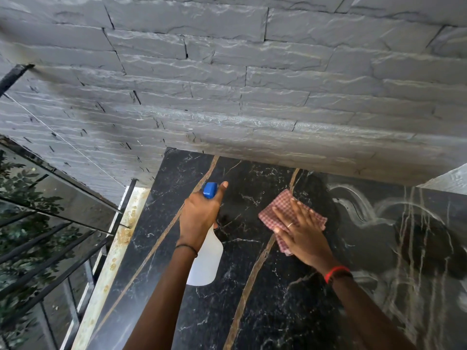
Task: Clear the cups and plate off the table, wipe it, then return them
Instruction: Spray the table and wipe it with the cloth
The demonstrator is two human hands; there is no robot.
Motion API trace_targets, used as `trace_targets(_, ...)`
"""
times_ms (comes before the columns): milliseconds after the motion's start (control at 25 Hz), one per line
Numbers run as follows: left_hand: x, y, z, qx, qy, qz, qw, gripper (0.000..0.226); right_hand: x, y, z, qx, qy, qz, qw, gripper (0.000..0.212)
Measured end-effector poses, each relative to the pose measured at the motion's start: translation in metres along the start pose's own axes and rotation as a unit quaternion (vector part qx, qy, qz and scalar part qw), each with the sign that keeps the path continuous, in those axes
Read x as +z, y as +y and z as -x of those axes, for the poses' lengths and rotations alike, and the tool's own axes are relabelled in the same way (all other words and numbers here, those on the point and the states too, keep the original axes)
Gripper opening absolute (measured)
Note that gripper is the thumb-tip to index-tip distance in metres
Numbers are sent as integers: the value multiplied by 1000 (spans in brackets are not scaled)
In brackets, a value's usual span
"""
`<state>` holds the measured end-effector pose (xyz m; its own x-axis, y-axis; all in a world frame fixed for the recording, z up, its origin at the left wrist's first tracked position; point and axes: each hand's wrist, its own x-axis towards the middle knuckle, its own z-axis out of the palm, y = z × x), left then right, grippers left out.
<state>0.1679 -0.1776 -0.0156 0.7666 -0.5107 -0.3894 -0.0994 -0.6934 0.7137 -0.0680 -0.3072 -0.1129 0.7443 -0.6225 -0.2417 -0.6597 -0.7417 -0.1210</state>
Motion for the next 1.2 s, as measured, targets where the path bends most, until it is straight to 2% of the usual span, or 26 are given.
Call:
trace_targets(80,7,2,10,5,-14,-7,1000,57,-9,18,-16,48,-12,-21,999,59)
trace_targets(200,19,5,29,6,-65,-8,998,69,-13,8,-43,100,-3,-58,993,57)
trace_targets(360,35,8,52,25,-133,-36,990,72,-6,-12,-27,68,-13,-60,996,57)
trace_targets(480,43,9,64,49,-155,-23,986,50,6,-16,17,42,4,-39,998,56)
trace_targets(600,50,19,70,73,-128,2,989,21,18,-12,69,71,13,-42,996,56)
trace_targets(680,57,29,76,90,-115,9,989,13,23,-8,98,101,15,-48,994,56)
trace_targets(760,66,42,84,100,-123,27,987,14,22,-4,121,122,42,-61,990,54)
trace_targets(880,82,58,90,93,-133,61,985,26,19,-5,140,134,55,-67,987,52)
trace_targets(1040,110,80,104,148,-161,7,976,19,18,0,150,149,21,-72,986,54)
trace_targets(1200,137,104,121,160,-154,-47,974,32,14,-2,151,146,19,-93,985,51)
